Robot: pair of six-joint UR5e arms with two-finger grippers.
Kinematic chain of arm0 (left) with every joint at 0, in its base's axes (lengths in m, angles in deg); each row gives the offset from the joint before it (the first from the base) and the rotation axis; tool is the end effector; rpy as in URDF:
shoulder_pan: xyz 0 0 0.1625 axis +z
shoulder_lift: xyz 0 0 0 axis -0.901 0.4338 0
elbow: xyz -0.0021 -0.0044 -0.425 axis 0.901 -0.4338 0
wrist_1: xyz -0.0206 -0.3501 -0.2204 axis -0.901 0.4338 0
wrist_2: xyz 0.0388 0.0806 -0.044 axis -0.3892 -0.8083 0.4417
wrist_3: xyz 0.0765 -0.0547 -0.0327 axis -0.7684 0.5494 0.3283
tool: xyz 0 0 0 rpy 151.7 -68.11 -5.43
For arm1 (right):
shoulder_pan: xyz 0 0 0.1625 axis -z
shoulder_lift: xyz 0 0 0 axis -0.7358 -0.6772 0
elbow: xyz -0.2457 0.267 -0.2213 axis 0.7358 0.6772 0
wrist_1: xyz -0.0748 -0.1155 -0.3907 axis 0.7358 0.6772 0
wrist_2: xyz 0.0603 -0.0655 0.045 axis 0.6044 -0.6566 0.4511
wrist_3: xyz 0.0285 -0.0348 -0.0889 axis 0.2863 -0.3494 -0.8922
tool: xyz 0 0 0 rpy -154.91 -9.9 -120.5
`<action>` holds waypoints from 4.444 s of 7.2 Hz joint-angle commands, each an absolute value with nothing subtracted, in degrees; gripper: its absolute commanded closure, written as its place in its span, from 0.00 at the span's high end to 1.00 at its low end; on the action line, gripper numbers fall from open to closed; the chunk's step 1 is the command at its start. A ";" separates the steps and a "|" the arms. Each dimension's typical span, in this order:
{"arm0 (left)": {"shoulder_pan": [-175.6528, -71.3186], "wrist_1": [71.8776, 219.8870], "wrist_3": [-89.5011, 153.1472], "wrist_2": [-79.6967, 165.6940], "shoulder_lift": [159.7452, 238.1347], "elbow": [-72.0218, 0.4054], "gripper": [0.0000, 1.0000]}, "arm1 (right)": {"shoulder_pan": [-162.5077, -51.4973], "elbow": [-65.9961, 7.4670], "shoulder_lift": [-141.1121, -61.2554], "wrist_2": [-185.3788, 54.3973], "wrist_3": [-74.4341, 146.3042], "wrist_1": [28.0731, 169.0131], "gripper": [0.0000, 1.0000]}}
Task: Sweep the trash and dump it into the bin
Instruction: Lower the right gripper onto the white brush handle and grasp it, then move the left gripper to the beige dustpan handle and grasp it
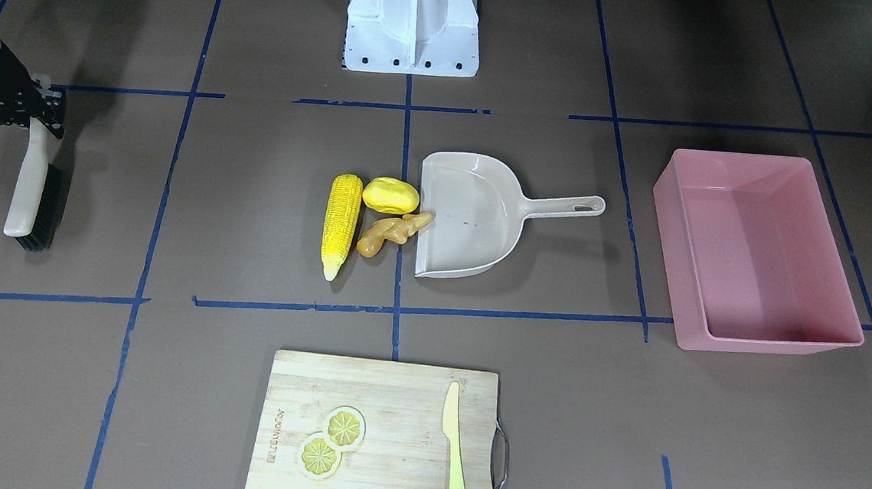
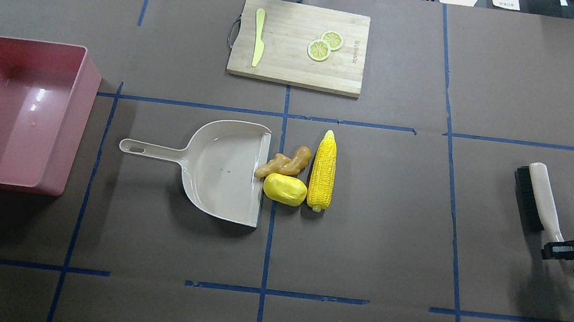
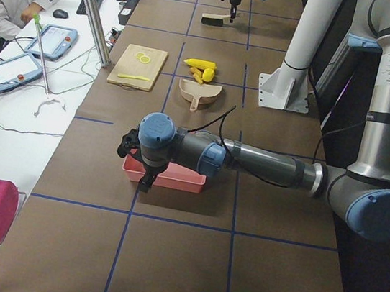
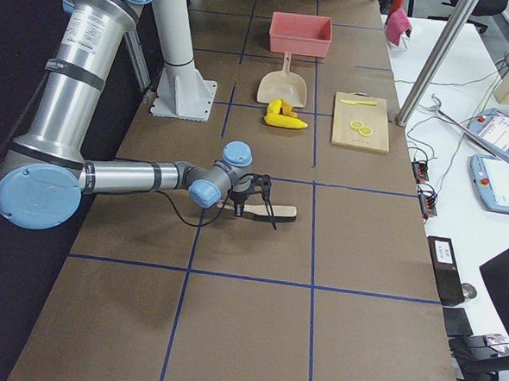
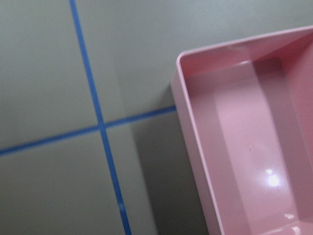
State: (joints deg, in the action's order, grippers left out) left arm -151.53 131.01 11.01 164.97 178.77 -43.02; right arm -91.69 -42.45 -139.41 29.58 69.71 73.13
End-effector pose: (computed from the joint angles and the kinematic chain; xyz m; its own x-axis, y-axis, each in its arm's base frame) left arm -0.0292 -0.5000 0.5592 0.5733 0.3887 -0.7213 -0.1068 0.9083 0.4046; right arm -0.2208 -0.3363 0.5907 0.7062 -0.0985 0.7011 0.0475 0.9946 0.0919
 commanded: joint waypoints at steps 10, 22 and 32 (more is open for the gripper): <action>-109.33 143.16 9.40 146.65 205.19 -44.51 1.00 | -92.46 -42.97 -138.95 29.79 69.97 72.95 0.00; -101.47 148.87 0.57 145.92 200.52 -39.51 0.99 | -92.46 -42.88 -138.95 29.79 69.97 72.86 0.00; -100.94 148.69 0.83 143.31 201.58 -38.97 0.45 | -92.46 -42.97 -138.95 29.79 69.97 72.86 0.00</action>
